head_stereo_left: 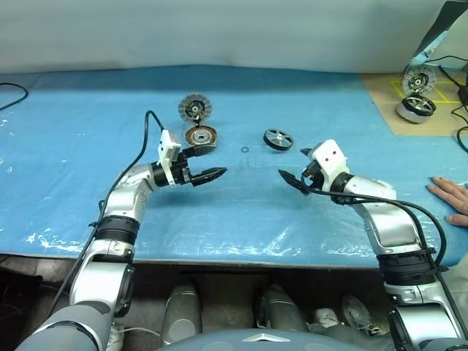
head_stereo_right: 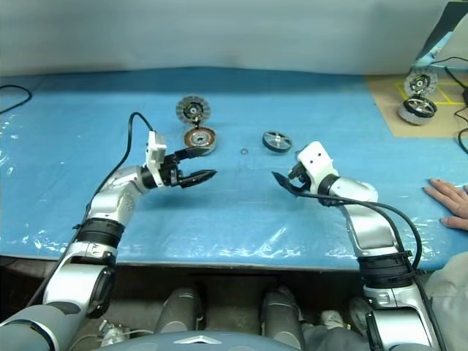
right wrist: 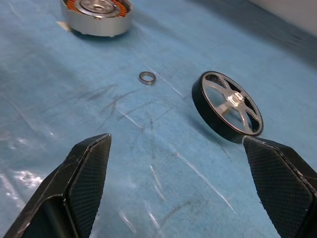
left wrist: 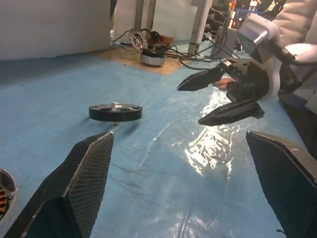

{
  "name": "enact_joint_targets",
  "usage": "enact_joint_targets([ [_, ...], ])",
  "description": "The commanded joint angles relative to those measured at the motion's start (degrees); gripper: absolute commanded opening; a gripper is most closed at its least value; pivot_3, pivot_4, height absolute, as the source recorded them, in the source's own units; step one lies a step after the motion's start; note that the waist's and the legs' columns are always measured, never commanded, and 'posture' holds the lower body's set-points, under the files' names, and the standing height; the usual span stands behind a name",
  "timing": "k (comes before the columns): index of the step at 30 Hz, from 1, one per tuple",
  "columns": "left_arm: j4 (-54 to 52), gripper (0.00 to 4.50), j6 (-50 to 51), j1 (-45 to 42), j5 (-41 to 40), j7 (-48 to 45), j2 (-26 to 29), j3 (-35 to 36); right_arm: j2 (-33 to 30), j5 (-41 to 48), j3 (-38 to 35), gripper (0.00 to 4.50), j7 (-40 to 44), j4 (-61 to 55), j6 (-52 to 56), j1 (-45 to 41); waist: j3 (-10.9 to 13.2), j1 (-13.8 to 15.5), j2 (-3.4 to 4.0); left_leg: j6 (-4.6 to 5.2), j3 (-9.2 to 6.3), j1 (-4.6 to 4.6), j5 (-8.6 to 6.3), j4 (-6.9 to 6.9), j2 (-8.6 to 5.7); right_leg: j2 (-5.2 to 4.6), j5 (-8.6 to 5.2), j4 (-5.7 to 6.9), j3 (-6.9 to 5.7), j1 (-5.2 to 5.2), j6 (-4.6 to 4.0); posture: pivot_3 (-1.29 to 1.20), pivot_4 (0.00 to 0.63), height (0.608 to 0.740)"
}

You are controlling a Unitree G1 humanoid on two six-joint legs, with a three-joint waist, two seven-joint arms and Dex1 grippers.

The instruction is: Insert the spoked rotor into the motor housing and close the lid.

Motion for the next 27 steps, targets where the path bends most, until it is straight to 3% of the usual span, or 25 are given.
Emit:
enact_joint_targets([
  [1, -3.6, 4.47, 2.4, 0.1, -1.6, -1.6, 1.0, 0.0, -2.0, 0.8, -1.0, 4.47, 1.0, -1.5, -0.5, -2.4, 0.0, 0.1, 0.00, 0.00, 0.00, -0.02, 0.00, 0.01, 0.00, 0.00, 0.00, 0.00, -0.01, -0.02, 0.00, 0.00, 0.150, 0.740],
  [27, 0.0, 4.47, 0.8, -1.4, 0.3, -0.9, 0.3, 0.0, -1.7, -1.3, -0.7, 4.47, -4.2, -1.3, -2.5, -0.6, 0.0, 0.0, -0.02, -0.02, 0.00, -0.11, -0.01, -0.05, 0.01, -0.01, -0.01, -0.10, -0.07, -0.07, -0.02, 0.00, 0.150, 0.740],
])
